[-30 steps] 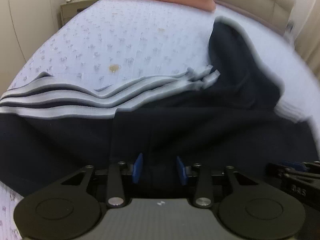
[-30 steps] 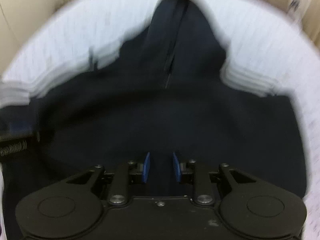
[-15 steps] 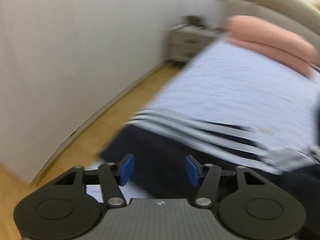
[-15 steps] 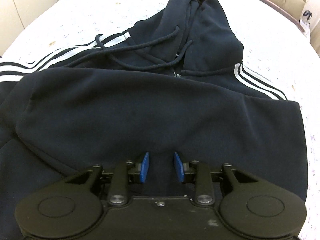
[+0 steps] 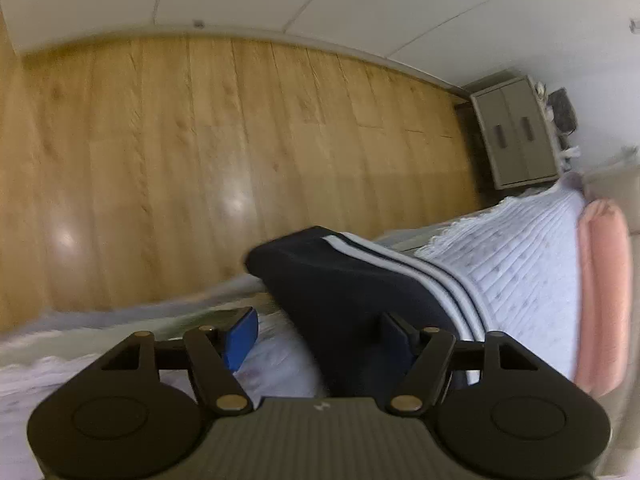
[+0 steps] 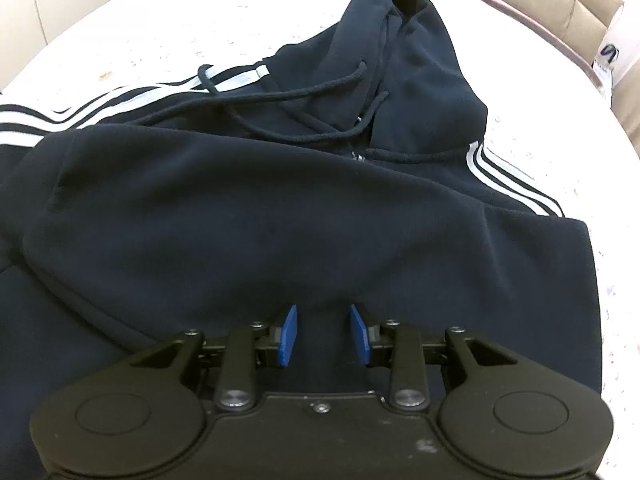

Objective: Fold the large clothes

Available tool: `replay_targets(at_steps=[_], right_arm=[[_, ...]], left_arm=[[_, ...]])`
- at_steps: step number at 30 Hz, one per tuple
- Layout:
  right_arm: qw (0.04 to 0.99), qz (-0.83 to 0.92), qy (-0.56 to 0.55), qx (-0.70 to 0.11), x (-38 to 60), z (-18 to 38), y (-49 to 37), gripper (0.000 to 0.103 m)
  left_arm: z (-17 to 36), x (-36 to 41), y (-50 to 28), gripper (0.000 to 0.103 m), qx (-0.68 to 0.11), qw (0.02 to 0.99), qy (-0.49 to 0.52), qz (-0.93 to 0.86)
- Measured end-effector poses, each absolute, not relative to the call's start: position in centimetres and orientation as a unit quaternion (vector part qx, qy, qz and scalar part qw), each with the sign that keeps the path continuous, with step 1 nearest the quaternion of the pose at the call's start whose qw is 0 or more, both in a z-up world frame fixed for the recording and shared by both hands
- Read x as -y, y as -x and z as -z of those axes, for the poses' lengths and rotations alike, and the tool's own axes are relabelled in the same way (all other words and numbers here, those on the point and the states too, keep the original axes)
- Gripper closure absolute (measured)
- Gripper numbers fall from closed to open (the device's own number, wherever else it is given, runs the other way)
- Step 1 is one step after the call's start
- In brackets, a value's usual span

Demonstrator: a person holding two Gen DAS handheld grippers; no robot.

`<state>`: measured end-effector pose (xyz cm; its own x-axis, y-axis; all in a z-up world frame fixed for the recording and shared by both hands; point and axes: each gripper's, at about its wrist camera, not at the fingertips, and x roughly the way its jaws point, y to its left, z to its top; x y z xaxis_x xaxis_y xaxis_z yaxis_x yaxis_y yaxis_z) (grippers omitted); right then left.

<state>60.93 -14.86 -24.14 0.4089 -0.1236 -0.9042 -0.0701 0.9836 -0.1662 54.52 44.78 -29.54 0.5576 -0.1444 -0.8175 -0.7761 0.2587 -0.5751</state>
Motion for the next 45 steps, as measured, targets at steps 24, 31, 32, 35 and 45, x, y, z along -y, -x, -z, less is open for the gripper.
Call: replay_targets(at_steps=[24, 31, 32, 35, 45], right_arm=[[0.867, 0.018, -0.003, -0.497, 20.2, 19.7, -57.6, 0.057], [0.862, 0.053, -0.043, -0.502, 27.5, 18.3, -54.1, 0.054], [0.861, 0.058, -0.046, -0.504, 28.3, 18.4, -53.7, 0.054], [0.85, 0.065, -0.056, -0.519, 30.6, 19.1, -52.4, 0.054], [0.88, -0.042, -0.073, -0.468, 27.8, 17.6, -52.8, 0.036]], left_arm=[[10.6, -17.4, -55.1, 0.098, -0.269, 0.934, 0.231, 0.045], [9.3, 3.8, -52.9, 0.093, -0.279, 0.928, 0.094, 0.23], [10.1, 6.7, -52.5, 0.091, -0.289, 0.92, 0.074, 0.253], [14.1, 13.1, -51.7, 0.058, -0.345, 0.902, 0.004, 0.26], [15.2, 4.4, -47.8, 0.052, -0.402, 0.899, 0.085, 0.15]])
